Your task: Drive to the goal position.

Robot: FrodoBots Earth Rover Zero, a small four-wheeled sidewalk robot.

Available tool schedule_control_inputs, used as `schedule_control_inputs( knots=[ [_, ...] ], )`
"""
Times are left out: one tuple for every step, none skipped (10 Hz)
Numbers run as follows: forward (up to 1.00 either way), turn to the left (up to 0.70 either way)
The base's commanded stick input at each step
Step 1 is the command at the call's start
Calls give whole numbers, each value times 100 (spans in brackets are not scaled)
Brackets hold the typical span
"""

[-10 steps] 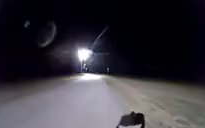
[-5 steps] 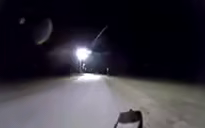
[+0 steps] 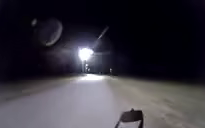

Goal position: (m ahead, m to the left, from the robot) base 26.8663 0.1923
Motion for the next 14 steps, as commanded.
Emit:
schedule_control_inputs(
  knots=[
    [100,0],
    [100,0],
    [100,0],
    [100,0],
    [100,0],
    [100,0],
    [100,0],
    [100,0],
    [100,0],
    [100,0],
    [100,0],
    [100,0],
    [100,0],
    [100,0]
  ],
)
